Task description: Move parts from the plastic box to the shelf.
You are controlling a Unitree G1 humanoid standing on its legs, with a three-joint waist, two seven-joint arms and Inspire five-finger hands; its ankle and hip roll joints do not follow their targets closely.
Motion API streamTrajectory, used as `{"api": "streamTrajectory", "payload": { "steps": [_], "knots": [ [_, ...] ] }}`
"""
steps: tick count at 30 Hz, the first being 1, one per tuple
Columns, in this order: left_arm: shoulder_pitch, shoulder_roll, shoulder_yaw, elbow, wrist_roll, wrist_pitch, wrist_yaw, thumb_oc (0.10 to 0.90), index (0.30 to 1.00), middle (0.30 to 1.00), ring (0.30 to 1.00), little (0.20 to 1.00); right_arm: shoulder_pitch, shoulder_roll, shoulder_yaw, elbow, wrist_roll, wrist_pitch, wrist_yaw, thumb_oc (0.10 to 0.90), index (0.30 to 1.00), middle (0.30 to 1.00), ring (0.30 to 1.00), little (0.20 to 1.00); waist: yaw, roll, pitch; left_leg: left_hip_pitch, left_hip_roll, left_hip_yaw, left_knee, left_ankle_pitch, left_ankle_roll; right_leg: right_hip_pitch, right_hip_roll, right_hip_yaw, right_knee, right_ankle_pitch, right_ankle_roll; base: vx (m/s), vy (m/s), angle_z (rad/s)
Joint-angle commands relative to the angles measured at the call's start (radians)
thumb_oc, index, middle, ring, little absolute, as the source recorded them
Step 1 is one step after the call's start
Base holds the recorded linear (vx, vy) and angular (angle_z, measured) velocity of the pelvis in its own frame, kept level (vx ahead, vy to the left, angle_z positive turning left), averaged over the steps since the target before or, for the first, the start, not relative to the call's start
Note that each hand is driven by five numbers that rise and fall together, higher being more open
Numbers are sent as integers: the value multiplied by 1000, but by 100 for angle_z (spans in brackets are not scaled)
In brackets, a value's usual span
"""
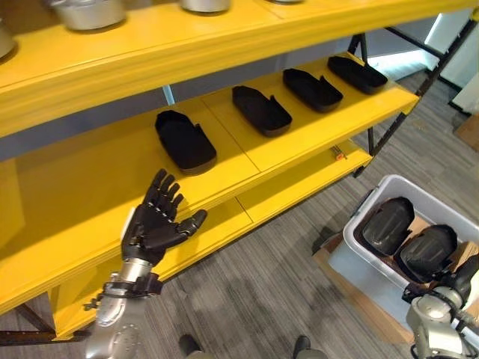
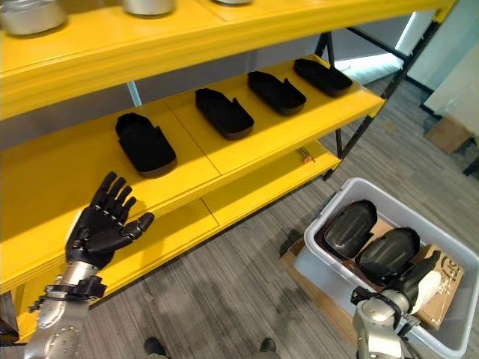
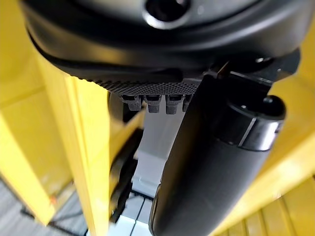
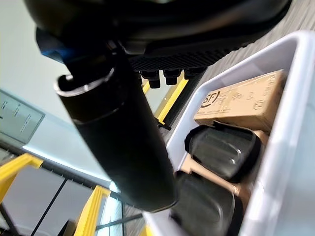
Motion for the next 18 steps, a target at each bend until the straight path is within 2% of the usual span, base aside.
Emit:
{"api": "streamTrajectory", "payload": {
  "steps": [1, 4, 8, 12, 16, 18],
  "knots": [
    [-66, 38, 83, -158, -35, -77, -57, 900, 1000, 1000, 1000, 1000, 23, -80, -90, -69, -100, -16, -58, 900, 1000, 1000, 1000, 1000, -32, -66, -43, -2, -111, -6, -13, -111, -3, 16, -15, 62, 56, -46, -5, -120, -153, -14],
    [-56, 26, 68, -151, -9, -62, -100, 900, 1000, 1000, 1000, 1000, 50, -101, -116, -80, -112, -1, -67, 900, 1000, 1000, 1000, 1000, -63, -55, -47, 17, -90, -11, -68, -66, -27, 13, 6, 80, 41, -43, -23, -100, -123, -25],
    [-67, 39, 52, -134, -28, -71, -98, 900, 1000, 1000, 1000, 1000, 52, -113, -117, -75, -140, 17, -76, 900, 1000, 1000, 1000, 1000, -91, -40, -51, 35, -84, -10, -90, -56, -33, 6, 14, 101, 43, -45, -30, -43, -43, -26],
    [-93, 44, 43, -123, -42, -67, -102, 900, 1000, 1000, 1000, 1000, 57, -106, -100, -83, -155, 33, -101, 900, 1000, 1000, 1000, 1000, -123, -25, -56, 55, -98, -11, -92, -73, -25, -17, 19, 132, 64, -51, -37, -36, -31, -17],
    [-129, 43, 6, -133, -46, -63, -99, 900, 1000, 1000, 1000, 1000, 64, -100, -91, -84, -175, 37, -109, 900, 1000, 1000, 1000, 1000, -158, -13, -50, 45, -106, -18, -60, -104, -8, -52, 33, 170, 129, -92, -61, -69, -106, -27],
    [-148, 41, -9, -147, -41, -67, -109, 900, 1000, 1000, 1000, 1000, 72, -101, -96, -94, -125, 33, -81, 900, 1000, 1000, 1000, 1000, -173, -8, -44, 33, -107, -31, -45, -112, -4, -73, 40, 194, 159, -111, -73, -66, -98, -18]
  ]
}}
